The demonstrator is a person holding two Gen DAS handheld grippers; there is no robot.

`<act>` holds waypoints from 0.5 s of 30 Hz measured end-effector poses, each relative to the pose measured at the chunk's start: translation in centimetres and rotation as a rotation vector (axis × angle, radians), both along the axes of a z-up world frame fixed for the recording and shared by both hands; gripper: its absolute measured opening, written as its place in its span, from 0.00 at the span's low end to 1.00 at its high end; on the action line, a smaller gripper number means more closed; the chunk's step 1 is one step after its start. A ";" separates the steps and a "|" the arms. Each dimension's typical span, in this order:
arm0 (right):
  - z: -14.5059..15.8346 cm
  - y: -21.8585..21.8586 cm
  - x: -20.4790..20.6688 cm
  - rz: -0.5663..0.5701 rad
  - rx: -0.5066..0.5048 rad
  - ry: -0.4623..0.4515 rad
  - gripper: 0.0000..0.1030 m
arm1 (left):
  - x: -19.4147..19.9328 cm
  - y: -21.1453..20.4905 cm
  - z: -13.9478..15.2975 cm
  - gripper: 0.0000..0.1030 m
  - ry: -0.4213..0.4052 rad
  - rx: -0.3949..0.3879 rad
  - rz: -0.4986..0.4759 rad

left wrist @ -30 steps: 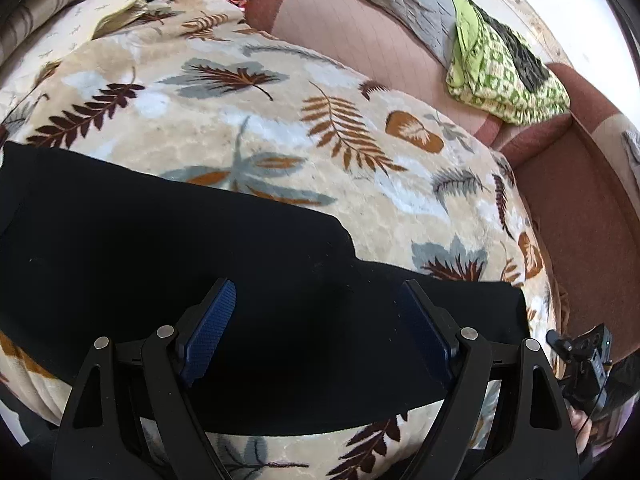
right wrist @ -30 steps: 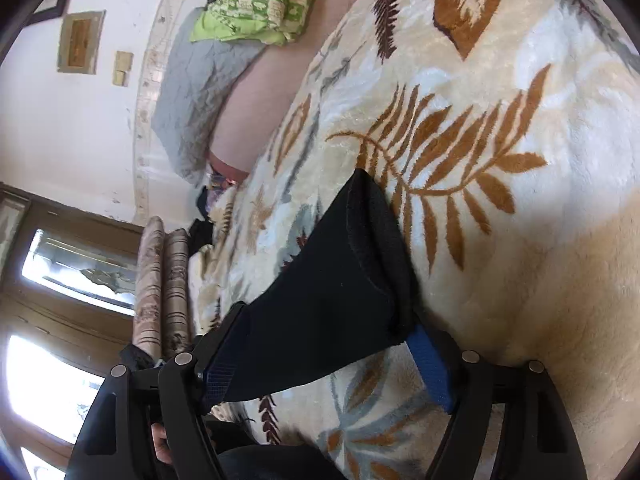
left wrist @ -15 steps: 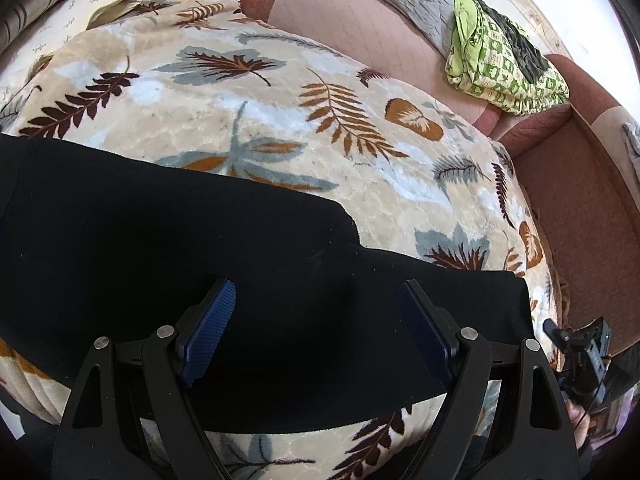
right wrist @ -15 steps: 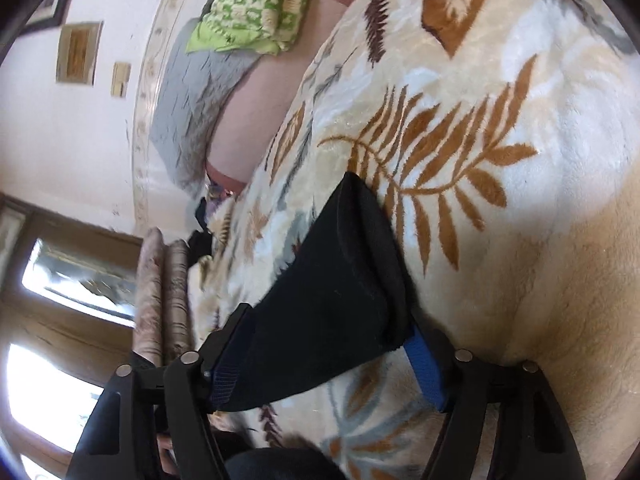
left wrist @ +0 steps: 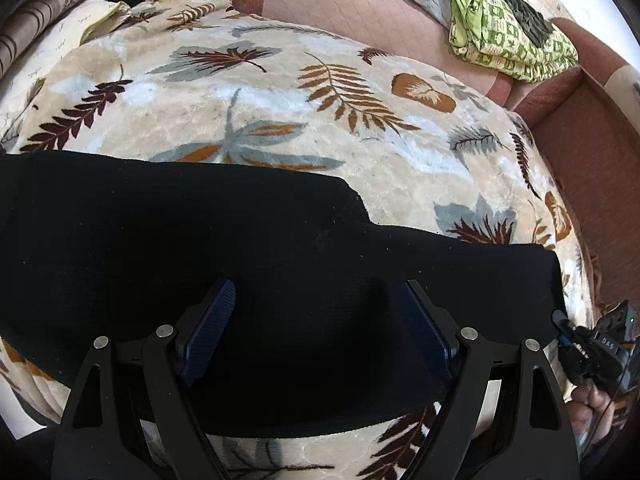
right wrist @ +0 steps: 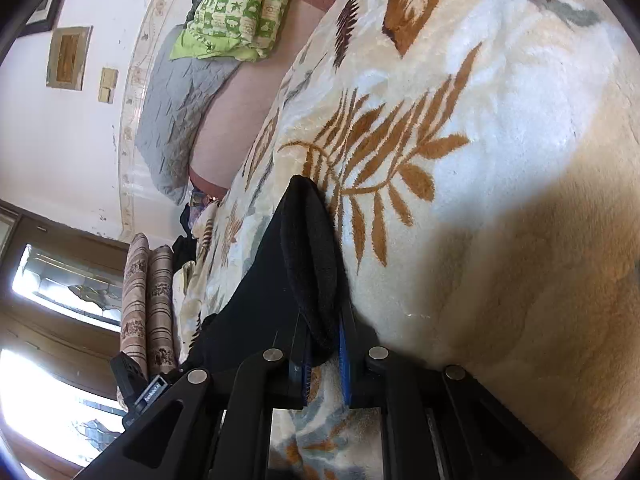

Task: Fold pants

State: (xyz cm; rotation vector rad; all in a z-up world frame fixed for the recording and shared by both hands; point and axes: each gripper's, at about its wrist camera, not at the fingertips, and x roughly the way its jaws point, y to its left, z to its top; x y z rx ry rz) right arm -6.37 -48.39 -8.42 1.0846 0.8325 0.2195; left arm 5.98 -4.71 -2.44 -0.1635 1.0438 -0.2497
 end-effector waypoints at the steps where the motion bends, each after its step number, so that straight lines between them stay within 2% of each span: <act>1: 0.1 0.2 0.0 -0.002 -0.007 0.000 0.08 | 0.0 0.0 -0.1 0.82 0.001 0.002 -0.002; 9: 0.9 1.2 -0.2 -0.041 -0.097 -0.024 0.07 | 0.1 -0.1 -0.1 0.82 -0.001 0.007 -0.006; 12: 0.7 1.2 -0.3 -0.055 -0.092 -0.033 0.08 | 0.1 -0.1 -0.1 0.82 -0.001 0.010 -0.006; 15: 0.4 0.8 -0.3 -0.061 -0.041 -0.034 0.09 | 0.0 -0.1 -0.1 0.82 -0.001 0.021 -0.008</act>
